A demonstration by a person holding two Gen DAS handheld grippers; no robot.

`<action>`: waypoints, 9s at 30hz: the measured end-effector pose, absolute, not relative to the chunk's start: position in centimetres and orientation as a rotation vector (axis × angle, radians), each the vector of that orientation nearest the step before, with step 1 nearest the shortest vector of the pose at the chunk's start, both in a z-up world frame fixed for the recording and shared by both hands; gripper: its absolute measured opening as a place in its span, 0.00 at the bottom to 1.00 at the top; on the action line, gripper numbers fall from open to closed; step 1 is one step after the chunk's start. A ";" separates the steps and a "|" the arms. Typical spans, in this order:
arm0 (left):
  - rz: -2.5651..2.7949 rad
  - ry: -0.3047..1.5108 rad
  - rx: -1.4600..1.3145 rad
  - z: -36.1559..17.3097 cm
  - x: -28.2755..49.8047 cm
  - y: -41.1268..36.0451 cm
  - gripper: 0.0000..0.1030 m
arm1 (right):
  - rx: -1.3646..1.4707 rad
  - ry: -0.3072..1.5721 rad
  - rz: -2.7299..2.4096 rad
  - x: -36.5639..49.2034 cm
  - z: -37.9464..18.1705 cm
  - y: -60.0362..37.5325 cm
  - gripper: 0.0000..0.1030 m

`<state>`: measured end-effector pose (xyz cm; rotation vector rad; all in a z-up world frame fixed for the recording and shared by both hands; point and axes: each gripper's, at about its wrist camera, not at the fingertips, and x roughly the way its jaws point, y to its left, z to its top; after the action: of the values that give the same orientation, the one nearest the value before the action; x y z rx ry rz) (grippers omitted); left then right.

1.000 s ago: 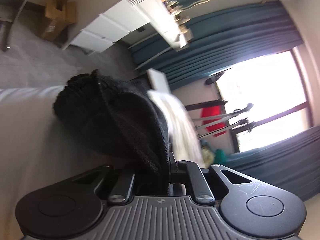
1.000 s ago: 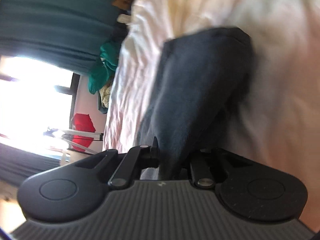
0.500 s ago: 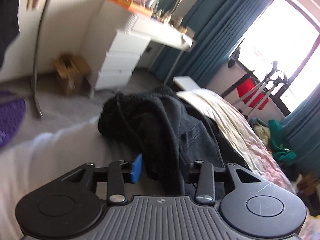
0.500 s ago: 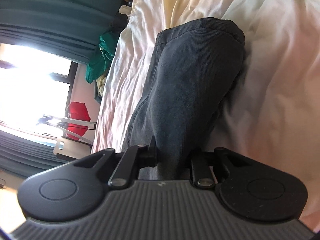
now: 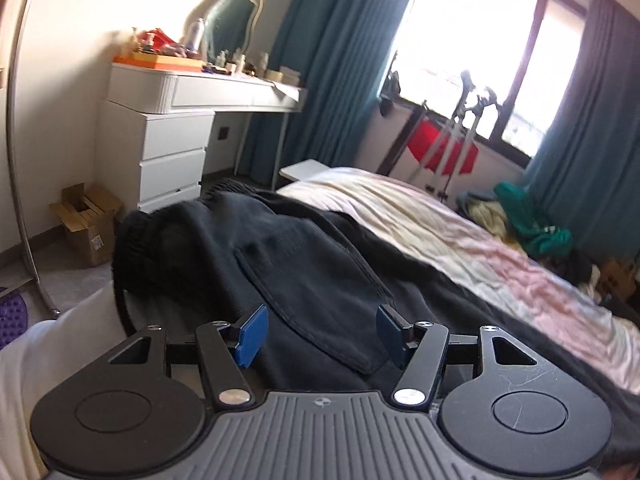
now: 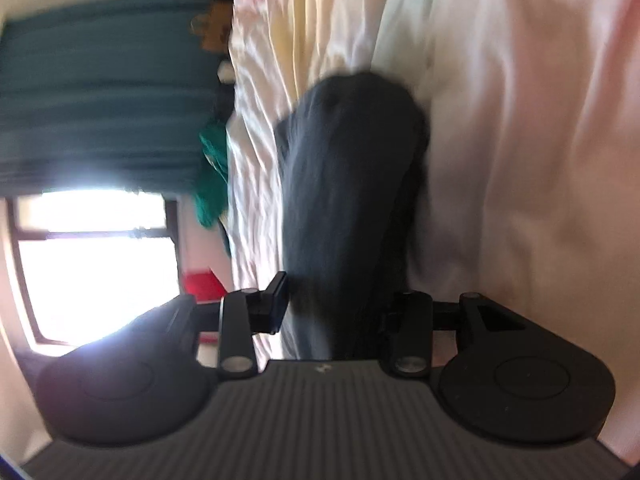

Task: Fold clothes

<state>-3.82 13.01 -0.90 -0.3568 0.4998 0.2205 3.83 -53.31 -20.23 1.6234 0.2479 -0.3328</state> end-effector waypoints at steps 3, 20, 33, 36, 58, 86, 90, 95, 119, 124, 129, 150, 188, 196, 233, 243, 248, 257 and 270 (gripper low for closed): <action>0.206 0.508 -0.347 -1.8 -3.2 12.8 0.59 | 1.637 0.202 -0.355 3.6 -20.6 -53.9 0.44; 0.147 0.541 -0.284 -3.0 -0.9 11.0 0.59 | 1.524 -0.023 -0.569 -0.8 -20.0 -56.0 0.43; 0.120 0.564 -0.262 -3.8 -0.1 10.9 0.60 | 1.463 0.173 -0.594 -1.4 -16.7 -55.1 0.43; 0.120 0.567 -0.261 -4.0 0.1 11.0 0.60 | 1.443 0.258 -0.535 -0.7 -15.6 -53.8 0.43; 0.045 0.617 -0.086 -7.0 7.6 2.9 0.60 | 1.131 0.328 -0.446 5.5 -18.3 -54.6 0.45; -0.034 0.573 -0.187 -8.0 8.6 5.8 0.75 | 0.000 0.128 -0.022 12.0 -0.7 -24.8 0.17; 0.023 0.501 -0.338 -6.7 7.6 9.3 0.77 | -0.175 0.277 0.183 12.6 -7.0 -15.0 0.17; 0.072 0.534 -0.422 -6.9 8.2 11.3 0.77 | -0.337 0.447 0.282 11.7 -15.0 -8.4 0.18; -0.081 0.436 -0.242 -6.8 7.9 8.0 0.78 | 0.012 0.593 0.454 8.4 -8.2 -13.1 0.69; -0.121 0.454 -0.120 -8.1 7.9 5.4 0.78 | 0.085 0.518 0.271 7.5 -7.0 -17.5 0.69; -0.074 0.541 0.000 -10.3 8.4 4.0 0.78 | 0.214 0.571 0.091 9.8 -9.3 -20.4 0.70; -0.009 0.602 0.030 -11.5 7.6 3.9 0.82 | 0.228 0.657 0.066 10.8 -13.4 -20.6 0.72; 0.133 0.842 -0.613 -8.7 5.0 22.2 0.91 | 0.299 0.684 -0.028 10.9 -11.8 -22.1 0.71; 0.179 0.828 -0.834 -10.2 4.2 25.6 0.91 | 0.269 0.700 -0.016 10.5 -12.2 -21.7 0.71; 0.337 0.326 -0.538 -6.1 7.3 21.6 0.21 | 0.170 0.762 0.062 11.4 -13.4 -20.0 0.73; 0.201 0.081 -0.084 3.6 7.6 4.4 0.19 | 0.552 0.601 0.053 8.5 -9.0 -27.2 0.71; 0.105 -0.008 0.043 4.3 8.1 -8.1 0.19 | 0.746 0.553 -0.070 7.6 -9.5 -32.1 0.73; -0.198 0.035 0.359 -6.4 10.8 -29.2 0.19 | 0.988 0.479 -0.312 6.2 -11.4 -39.0 0.73; -0.426 0.242 0.662 -16.0 11.2 -33.4 0.60 | 1.130 0.468 -0.330 5.7 -13.4 -41.4 0.73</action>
<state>11.21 -33.36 -16.00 0.6622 0.2418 -0.4261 5.71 -41.35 -13.43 1.1302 0.4684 -0.3300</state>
